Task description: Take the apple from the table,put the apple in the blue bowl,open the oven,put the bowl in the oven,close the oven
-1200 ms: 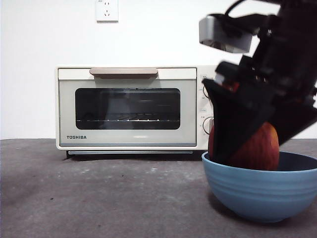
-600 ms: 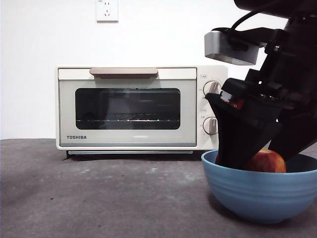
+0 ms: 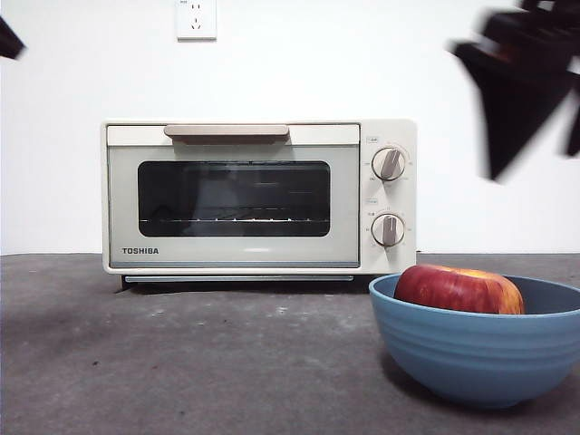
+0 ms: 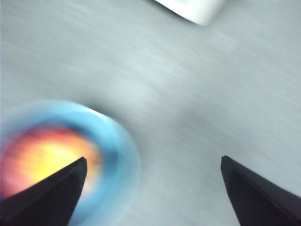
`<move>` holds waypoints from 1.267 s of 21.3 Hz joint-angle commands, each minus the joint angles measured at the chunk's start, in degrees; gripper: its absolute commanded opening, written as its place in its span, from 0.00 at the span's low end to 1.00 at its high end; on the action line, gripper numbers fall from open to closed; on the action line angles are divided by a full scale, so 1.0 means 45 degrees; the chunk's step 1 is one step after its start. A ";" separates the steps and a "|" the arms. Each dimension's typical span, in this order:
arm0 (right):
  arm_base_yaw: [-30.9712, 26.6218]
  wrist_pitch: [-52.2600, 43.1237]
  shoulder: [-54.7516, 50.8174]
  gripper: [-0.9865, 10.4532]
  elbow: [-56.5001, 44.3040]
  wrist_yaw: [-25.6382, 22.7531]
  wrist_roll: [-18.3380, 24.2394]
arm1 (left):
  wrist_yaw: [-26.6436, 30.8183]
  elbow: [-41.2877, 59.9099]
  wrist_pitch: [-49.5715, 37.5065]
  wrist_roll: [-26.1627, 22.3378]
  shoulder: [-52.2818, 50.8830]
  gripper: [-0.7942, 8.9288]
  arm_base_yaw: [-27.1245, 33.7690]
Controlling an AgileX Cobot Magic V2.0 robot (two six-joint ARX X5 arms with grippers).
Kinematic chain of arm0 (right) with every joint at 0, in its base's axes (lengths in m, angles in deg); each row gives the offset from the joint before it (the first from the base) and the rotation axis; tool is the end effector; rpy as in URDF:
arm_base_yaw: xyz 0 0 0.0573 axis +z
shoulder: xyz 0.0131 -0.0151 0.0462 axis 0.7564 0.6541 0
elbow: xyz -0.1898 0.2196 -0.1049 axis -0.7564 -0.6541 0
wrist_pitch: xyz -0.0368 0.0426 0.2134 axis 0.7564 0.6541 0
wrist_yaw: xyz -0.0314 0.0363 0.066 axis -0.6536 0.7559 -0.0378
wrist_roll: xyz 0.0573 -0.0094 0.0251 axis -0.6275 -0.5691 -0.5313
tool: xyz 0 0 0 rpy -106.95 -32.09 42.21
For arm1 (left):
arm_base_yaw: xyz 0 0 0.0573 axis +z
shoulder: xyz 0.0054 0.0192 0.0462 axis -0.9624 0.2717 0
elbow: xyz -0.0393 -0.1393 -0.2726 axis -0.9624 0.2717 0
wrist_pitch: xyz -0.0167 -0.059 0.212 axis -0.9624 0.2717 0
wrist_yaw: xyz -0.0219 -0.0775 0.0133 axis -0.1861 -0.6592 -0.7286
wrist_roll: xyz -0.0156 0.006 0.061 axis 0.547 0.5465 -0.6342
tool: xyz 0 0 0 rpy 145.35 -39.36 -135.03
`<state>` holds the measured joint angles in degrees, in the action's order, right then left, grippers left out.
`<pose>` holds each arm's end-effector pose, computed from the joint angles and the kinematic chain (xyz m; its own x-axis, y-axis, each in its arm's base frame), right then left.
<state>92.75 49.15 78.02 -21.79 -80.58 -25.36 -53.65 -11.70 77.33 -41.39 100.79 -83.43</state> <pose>0.1103 0.0818 0.2941 0.6320 0.0691 -0.7719 -0.3591 0.9087 -0.2128 0.0771 -0.0356 0.3093 0.6485 -0.6334 -0.4221 0.4609 0.7681 -0.4445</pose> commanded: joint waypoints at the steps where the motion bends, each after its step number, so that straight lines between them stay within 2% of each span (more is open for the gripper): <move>1: -0.0486 0.1200 0.0015 0.48 0.0131 -0.0350 -0.0058 | 0.0005 -0.0568 -0.1156 0.0073 0.1234 0.09 -0.0189; 4: -0.1647 0.2283 0.0044 0.48 0.0131 0.0034 -0.0073 | 0.0364 -0.1627 -0.2302 0.0058 0.3094 0.09 -0.0515; 7: -0.2710 0.2409 0.0044 0.48 0.0131 0.2089 -0.0063 | 0.0767 -0.3050 -0.3031 -0.0126 0.4954 0.09 -0.0806; 10: -0.3609 0.2370 0.0044 0.48 0.0131 0.3560 0.0155 | 0.1078 -0.4483 -0.3517 -0.0379 0.6659 0.09 -0.1025; 13: -0.4051 0.2297 0.0044 0.48 0.0131 0.4459 0.0257 | 0.1540 -0.5391 -0.3541 -0.0695 0.7694 0.09 -0.1180; 20: -0.4517 0.2254 0.0044 0.48 0.0131 0.4750 0.0291 | 0.1797 -0.7019 -0.3541 -0.1141 0.9719 0.09 -0.1515; 27: -0.4566 0.2171 0.0044 0.48 0.0131 0.4750 0.0301 | 0.2671 -0.7354 -0.3721 -0.1671 1.0894 0.09 -0.1982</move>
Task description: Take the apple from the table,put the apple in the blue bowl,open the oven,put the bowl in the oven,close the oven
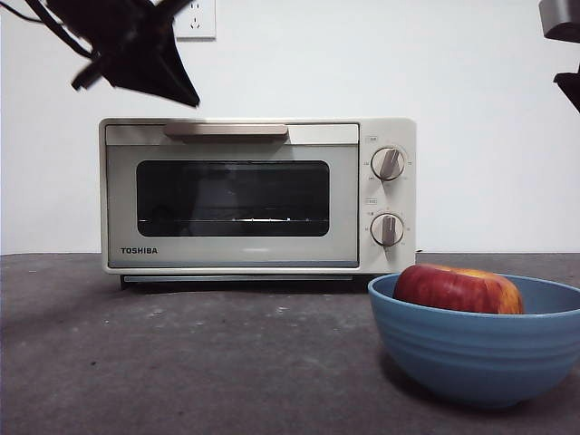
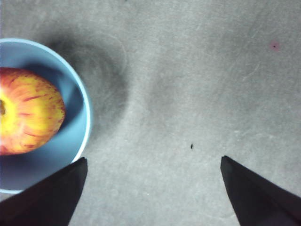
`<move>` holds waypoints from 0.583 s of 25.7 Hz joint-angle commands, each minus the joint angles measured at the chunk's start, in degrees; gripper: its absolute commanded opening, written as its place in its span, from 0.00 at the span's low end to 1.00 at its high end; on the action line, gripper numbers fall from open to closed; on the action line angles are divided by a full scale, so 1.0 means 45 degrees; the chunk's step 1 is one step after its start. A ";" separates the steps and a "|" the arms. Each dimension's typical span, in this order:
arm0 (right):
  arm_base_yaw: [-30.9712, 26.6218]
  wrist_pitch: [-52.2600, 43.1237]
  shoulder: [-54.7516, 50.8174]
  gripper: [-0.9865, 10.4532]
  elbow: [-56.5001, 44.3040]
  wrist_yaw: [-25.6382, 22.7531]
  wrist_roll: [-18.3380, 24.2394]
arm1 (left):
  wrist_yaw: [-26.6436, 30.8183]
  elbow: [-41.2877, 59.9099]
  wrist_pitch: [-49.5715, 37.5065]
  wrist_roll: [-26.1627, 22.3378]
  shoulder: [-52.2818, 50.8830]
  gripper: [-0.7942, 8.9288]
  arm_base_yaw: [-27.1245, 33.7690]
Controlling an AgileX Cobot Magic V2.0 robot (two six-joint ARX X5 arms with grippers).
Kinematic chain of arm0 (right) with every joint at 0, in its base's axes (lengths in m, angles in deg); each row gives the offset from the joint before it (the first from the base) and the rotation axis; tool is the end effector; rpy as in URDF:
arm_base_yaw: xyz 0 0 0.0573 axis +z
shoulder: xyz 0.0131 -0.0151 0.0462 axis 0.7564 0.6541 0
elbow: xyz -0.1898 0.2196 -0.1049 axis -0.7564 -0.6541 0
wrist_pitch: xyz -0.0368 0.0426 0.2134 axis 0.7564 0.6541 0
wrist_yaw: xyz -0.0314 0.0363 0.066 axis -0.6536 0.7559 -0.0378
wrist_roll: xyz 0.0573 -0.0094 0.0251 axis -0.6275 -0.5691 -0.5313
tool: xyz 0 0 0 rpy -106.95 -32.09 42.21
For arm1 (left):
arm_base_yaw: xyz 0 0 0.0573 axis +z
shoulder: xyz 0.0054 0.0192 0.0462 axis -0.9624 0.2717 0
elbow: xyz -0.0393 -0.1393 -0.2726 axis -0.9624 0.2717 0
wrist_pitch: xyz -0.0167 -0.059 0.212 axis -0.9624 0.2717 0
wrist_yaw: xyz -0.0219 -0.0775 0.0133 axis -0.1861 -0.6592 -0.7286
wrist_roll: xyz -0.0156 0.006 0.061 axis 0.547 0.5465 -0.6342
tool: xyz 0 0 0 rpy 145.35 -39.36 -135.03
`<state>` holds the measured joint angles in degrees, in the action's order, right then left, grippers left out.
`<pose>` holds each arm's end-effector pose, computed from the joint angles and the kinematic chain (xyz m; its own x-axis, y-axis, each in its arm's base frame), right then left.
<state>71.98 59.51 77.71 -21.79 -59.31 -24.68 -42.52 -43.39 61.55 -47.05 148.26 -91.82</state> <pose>0.1104 0.0454 0.2824 0.3720 0.1296 -0.9191 -0.2215 0.9740 0.0477 0.2957 -0.1096 0.3624 0.6720 -0.5771 -0.4640 0.5076 0.8152 -0.2787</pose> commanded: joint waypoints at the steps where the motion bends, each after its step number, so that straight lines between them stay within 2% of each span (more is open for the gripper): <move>1: 0.0049 -0.0170 0.0112 0.48 0.0131 0.0029 0.0146 | 0.0350 -0.0311 -0.0262 -0.0437 0.0447 0.09 -0.0165; 9: 0.0049 -0.0199 0.0112 0.48 0.0131 0.0024 0.0146 | 0.1253 -0.0311 -0.0840 -0.0738 0.0933 0.09 -0.0466; 15: 0.0049 -0.0277 0.0112 0.48 0.0131 0.0029 0.0151 | 0.1297 -0.0311 -0.0704 -0.0797 0.0962 0.09 -0.0544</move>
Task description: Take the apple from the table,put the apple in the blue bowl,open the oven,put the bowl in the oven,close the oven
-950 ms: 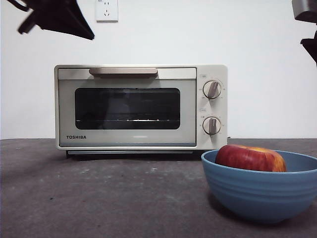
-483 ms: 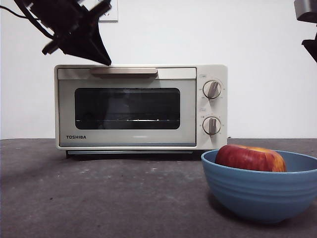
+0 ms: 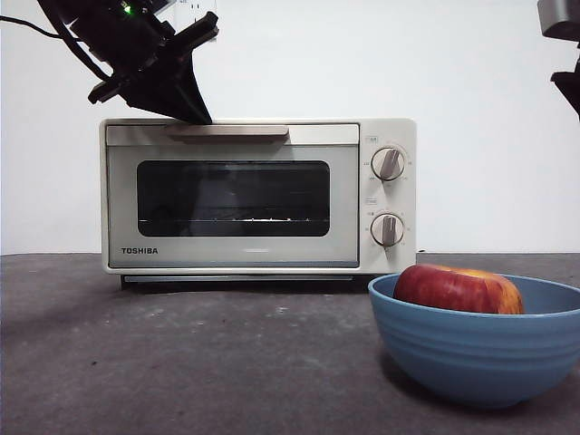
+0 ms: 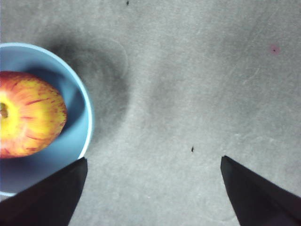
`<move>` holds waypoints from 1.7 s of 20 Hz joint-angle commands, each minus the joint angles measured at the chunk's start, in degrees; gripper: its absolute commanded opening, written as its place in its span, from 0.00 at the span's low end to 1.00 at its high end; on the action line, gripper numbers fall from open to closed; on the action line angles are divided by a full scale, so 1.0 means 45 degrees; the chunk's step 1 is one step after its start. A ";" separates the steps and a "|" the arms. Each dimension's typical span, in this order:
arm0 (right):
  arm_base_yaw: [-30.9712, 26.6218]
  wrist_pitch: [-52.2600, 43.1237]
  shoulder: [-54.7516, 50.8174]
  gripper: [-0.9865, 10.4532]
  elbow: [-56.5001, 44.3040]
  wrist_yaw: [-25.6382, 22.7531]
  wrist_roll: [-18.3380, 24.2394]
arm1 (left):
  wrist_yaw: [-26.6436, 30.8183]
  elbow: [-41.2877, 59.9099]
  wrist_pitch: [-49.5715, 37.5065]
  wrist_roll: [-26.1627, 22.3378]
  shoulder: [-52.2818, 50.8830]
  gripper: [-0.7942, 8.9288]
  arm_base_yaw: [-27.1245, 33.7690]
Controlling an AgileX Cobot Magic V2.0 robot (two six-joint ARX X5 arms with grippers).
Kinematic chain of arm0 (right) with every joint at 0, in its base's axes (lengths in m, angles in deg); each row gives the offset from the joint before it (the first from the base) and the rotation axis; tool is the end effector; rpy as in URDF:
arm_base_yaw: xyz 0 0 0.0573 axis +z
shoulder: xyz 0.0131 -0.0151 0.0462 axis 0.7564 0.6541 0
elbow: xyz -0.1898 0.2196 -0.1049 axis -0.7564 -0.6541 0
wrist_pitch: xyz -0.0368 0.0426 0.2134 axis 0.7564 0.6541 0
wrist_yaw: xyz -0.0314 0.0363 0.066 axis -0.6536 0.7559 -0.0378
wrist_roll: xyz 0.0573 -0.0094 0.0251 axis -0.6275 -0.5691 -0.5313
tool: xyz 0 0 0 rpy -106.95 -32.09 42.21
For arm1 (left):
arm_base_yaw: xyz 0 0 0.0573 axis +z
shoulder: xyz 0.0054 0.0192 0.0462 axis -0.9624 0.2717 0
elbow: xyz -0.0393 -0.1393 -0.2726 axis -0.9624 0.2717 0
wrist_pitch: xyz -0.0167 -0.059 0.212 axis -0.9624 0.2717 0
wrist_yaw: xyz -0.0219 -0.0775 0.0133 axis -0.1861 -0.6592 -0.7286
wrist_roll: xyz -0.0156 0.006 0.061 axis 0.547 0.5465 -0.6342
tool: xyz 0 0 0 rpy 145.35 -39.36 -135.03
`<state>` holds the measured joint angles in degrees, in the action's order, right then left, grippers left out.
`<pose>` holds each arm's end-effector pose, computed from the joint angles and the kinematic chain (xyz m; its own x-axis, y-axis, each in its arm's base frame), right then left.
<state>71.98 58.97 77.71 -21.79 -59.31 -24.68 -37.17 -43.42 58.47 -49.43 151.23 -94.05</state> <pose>0.1113 0.0458 0.2828 0.3800 0.1330 -0.9154 -0.2219 0.9738 0.0493 0.3087 -0.1232 0.3513 0.7034 -0.5279 -0.4759 0.4983 0.8438 -0.1993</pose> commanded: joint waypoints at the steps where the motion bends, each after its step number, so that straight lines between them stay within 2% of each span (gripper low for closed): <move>1: 0.0049 -0.0170 0.0112 0.48 0.0131 0.0029 0.0155 | 0.0102 -0.0306 0.0121 -0.0301 0.0306 0.09 -0.0073; 18: 0.0049 -0.0291 0.0112 0.48 0.0131 0.0437 0.0296 | -0.0015 -0.0306 0.3900 -0.0534 0.0325 0.09 -0.1467; 28: 0.0049 -0.0355 0.0112 0.48 0.0131 0.0923 0.0296 | -0.0063 -0.0306 0.7091 -0.0981 0.0325 0.09 -0.2365; 34: 0.0049 -0.0413 0.0117 0.48 0.0131 0.1234 0.0291 | -0.0505 -0.0306 0.7699 -0.1258 0.0306 0.09 -0.2516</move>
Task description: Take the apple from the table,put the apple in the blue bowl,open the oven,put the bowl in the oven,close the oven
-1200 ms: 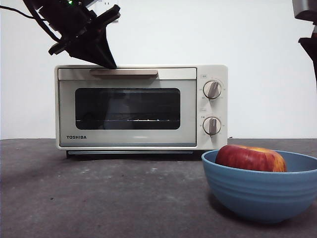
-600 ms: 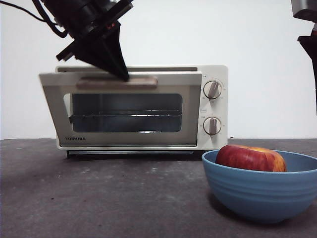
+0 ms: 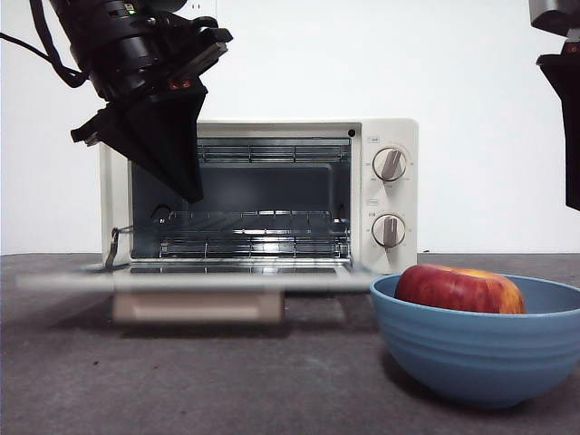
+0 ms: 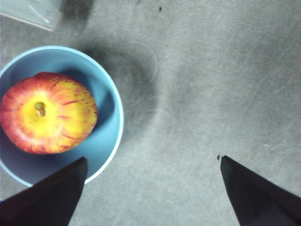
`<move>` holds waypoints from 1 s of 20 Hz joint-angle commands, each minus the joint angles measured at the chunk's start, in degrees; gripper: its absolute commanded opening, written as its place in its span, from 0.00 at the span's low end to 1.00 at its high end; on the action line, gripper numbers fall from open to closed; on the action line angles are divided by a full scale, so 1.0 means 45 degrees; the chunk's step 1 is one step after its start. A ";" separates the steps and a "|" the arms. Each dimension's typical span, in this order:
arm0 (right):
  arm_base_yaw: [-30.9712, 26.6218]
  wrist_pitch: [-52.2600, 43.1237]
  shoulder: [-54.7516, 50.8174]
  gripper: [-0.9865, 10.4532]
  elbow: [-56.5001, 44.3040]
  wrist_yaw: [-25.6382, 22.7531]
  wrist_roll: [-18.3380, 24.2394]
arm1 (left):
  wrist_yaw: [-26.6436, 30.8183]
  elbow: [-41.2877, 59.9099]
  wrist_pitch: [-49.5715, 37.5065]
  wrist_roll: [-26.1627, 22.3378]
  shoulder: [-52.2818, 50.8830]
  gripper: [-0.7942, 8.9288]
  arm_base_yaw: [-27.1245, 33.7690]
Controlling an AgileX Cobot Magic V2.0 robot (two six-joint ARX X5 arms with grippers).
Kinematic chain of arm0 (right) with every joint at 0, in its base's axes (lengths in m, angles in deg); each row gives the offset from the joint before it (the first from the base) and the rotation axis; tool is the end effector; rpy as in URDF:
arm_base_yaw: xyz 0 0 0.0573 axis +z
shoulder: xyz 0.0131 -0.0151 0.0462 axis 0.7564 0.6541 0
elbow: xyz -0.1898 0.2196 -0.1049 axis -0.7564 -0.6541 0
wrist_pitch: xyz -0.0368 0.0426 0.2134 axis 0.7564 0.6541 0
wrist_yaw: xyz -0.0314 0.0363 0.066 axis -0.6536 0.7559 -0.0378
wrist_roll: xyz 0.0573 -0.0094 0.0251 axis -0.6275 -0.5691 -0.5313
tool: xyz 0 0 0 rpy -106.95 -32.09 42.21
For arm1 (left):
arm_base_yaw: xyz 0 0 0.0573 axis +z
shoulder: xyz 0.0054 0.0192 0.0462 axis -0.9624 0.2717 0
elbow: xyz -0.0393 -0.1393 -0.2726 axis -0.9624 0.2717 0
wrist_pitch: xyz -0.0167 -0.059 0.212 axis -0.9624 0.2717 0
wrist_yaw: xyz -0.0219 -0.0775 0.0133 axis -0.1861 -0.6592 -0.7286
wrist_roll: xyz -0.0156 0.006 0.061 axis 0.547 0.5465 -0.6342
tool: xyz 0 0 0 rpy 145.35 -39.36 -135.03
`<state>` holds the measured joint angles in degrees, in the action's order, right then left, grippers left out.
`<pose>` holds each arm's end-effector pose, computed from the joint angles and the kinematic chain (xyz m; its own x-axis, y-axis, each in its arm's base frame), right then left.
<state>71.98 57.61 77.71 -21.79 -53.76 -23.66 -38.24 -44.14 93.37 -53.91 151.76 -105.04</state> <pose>0.1118 0.0506 0.2840 0.3615 0.2302 -0.9035 -0.2752 0.9522 0.1325 0.2403 -0.1573 0.3073 0.2176 -0.4512 -0.8655 0.5913 0.7664 -0.2510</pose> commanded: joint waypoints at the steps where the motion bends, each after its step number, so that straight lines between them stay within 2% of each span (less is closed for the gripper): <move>1: 0.0049 -0.0107 0.0117 0.48 0.0131 0.0005 0.0058 | -0.0432 -0.0146 -0.0136 -0.0311 0.0151 0.09 -0.0039; 6: 0.0049 -0.0194 0.0238 0.48 0.0131 0.0413 0.0053 | -0.0903 -0.0141 -0.0869 -0.0136 -0.0777 0.09 0.0792; 8: 0.0049 -0.0335 0.0646 0.48 0.0131 0.1025 0.0058 | -0.1171 0.0005 -0.1263 0.0073 -0.1545 0.09 0.1399; 12: 0.0034 -0.1180 0.1894 0.48 0.0131 0.1132 0.0160 | -0.1481 0.0656 -0.1389 0.0087 -0.3376 0.09 0.2730; 16: -0.0136 -0.1452 0.2958 0.45 0.0131 0.1137 0.0515 | -0.2778 0.3172 -0.2453 0.0340 -0.5872 0.09 0.4177; 20: -0.0199 -0.1991 0.3458 0.40 0.0131 0.1229 0.0549 | -0.3128 0.5814 -0.2905 0.0869 -0.8276 0.09 0.5343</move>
<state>70.84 48.93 92.53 -21.79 -48.45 -21.89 -52.03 -17.52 80.94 -50.92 114.23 -80.80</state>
